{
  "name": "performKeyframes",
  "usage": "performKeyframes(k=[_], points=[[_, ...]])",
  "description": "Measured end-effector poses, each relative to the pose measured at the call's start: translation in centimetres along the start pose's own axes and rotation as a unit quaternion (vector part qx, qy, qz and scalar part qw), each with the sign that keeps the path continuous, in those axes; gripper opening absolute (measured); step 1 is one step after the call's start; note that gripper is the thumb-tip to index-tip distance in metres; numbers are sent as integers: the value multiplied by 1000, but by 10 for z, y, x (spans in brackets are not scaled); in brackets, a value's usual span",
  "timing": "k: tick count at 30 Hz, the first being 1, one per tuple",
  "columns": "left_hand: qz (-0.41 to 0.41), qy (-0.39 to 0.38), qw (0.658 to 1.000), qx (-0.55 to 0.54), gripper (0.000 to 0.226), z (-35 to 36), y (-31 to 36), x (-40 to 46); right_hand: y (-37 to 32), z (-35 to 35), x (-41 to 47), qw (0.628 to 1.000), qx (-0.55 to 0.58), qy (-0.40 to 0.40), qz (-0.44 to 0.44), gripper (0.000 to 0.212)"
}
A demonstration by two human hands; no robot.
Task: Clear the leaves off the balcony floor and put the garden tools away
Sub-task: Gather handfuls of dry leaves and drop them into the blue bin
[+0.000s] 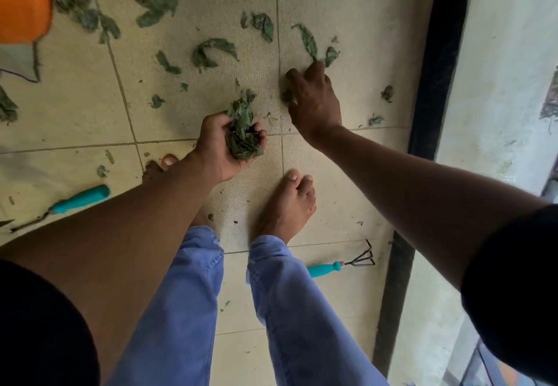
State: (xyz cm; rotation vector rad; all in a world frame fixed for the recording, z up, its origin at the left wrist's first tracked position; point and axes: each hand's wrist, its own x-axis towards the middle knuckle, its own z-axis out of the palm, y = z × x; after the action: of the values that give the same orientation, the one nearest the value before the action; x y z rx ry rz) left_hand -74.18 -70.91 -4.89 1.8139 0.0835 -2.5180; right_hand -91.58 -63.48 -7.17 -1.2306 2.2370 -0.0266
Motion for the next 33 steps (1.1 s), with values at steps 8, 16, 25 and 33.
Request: performKeyframes(k=[8, 16, 25, 33], points=[[-8, 44, 999, -5, 31, -23, -1, -8, -24, 0, 10, 995, 83, 11, -53, 17], [-5, 67, 998, 1, 31, -40, 9, -18, -59, -1, 23, 979, -91, -123, -138, 80], [-4, 78, 997, 7, 34, -47, 13, -18, -34, -6, 5, 920, -214, -183, -272, 64], [-12, 74, 997, 35, 34, -46, 10, -19, -20, 12, -11, 954, -128, -133, -234, 30]])
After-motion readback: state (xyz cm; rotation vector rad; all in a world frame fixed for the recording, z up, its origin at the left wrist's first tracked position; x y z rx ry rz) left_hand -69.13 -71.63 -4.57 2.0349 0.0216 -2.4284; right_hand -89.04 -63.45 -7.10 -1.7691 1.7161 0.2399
